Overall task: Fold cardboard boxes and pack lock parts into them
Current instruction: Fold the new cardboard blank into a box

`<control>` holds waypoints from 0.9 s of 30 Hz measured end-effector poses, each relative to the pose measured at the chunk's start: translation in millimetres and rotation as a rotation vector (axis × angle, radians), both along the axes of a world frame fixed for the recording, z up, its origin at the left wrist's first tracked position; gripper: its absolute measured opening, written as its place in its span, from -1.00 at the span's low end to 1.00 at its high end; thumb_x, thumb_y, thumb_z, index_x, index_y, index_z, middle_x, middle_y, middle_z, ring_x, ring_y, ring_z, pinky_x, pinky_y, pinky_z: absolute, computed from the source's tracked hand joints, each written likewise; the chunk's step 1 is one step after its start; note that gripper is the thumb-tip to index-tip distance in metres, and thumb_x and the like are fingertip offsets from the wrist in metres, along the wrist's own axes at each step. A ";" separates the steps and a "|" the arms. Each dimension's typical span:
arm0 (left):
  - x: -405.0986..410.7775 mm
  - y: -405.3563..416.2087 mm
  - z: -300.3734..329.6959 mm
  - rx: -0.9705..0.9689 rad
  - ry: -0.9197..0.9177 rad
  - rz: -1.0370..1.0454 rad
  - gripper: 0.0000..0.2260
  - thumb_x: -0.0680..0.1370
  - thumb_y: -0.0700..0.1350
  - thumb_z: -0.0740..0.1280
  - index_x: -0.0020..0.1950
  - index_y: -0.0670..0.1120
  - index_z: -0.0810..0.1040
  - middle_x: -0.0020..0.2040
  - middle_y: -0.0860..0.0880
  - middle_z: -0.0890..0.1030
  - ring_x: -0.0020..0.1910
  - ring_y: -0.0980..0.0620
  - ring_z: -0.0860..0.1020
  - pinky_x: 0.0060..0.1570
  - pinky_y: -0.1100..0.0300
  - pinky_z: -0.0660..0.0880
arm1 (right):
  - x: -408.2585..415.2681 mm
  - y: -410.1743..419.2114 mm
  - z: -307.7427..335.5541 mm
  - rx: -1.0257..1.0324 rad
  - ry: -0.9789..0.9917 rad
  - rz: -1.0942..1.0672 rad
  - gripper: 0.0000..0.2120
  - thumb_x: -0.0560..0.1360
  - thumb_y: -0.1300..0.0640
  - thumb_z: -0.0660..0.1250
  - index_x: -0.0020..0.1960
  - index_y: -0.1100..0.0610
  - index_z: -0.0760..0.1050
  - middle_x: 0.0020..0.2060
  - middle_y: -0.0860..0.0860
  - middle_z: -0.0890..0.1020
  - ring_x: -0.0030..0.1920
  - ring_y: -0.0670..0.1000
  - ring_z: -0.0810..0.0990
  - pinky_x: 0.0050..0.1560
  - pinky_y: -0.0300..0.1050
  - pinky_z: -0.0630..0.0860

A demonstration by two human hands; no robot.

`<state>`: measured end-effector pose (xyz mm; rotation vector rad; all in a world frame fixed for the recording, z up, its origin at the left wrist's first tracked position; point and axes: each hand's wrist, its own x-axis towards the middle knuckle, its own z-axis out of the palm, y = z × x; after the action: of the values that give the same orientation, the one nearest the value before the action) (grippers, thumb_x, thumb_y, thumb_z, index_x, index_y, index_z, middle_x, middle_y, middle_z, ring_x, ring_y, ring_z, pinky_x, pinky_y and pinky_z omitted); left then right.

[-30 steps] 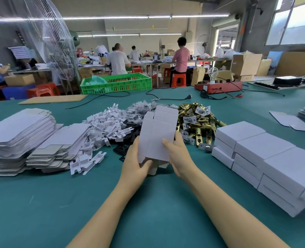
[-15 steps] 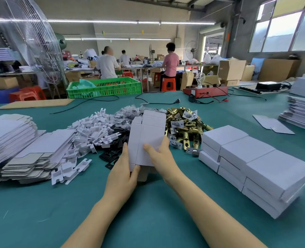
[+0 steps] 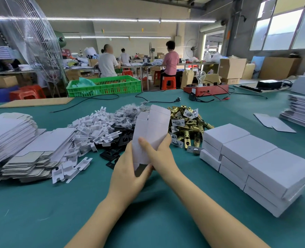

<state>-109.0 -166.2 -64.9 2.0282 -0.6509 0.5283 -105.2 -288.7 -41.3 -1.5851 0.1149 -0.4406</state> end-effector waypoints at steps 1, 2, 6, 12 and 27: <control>-0.7 -0.3 0.4 -0.016 -0.013 0.032 -0.46 0.46 -0.08 0.50 0.38 -0.09 0.38 0.16 0.05 0.56 0.09 0.04 0.53 -0.05 0.25 0.42 | -1.4 2.6 -0.6 -0.019 -0.009 0.003 -0.36 0.38 -0.16 0.47 0.21 -0.01 0.13 0.14 -0.09 0.49 0.11 -0.09 0.54 0.05 -0.16 0.55; -1.0 -0.2 0.7 -0.021 -0.027 0.058 -0.45 0.45 -0.12 0.51 0.38 -0.14 0.40 0.16 0.01 0.57 0.10 -0.01 0.54 -0.02 0.21 0.43 | -3.0 5.1 -0.8 -0.029 -0.019 0.002 -0.32 0.32 -0.18 0.50 0.19 -0.03 0.13 0.12 -0.11 0.48 0.10 -0.11 0.54 0.02 -0.18 0.56; -3.3 -1.8 -0.2 0.089 -0.161 0.114 -0.38 0.37 -0.32 0.55 0.36 -0.40 0.41 0.12 -0.28 0.62 0.04 -0.27 0.62 0.00 0.00 0.53 | -5.5 9.1 1.9 -0.032 -0.035 -0.087 -0.19 0.09 -0.30 0.54 0.17 -0.04 0.23 0.13 -0.07 0.45 0.14 -0.11 0.51 0.10 -0.09 0.57; -9.3 -9.1 -2.9 0.001 -0.155 0.075 -0.42 0.48 -0.26 0.47 0.44 -0.32 0.34 0.19 -0.25 0.61 0.10 -0.22 0.62 0.05 0.15 0.48 | -6.9 4.7 8.1 -0.045 -0.103 -0.091 -0.22 0.09 -0.30 0.53 0.16 -0.10 0.26 0.09 -0.17 0.49 0.10 -0.20 0.51 -0.10 -0.32 0.51; -5.2 -5.4 5.4 -0.524 0.148 0.004 -0.41 0.52 0.11 0.40 0.47 0.03 0.24 0.28 0.03 0.53 0.22 0.05 0.55 0.17 0.07 0.52 | -12.9 28.0 -0.9 -0.205 -0.295 -0.035 -0.57 0.47 -0.36 0.06 0.23 -0.16 0.25 0.07 -0.24 0.54 0.01 -0.35 0.51 -0.14 -0.50 0.38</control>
<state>-114.2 -171.6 -59.5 1.5549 -0.3694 0.4851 -118.1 -260.8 -42.2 -1.7013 -0.1326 -0.7269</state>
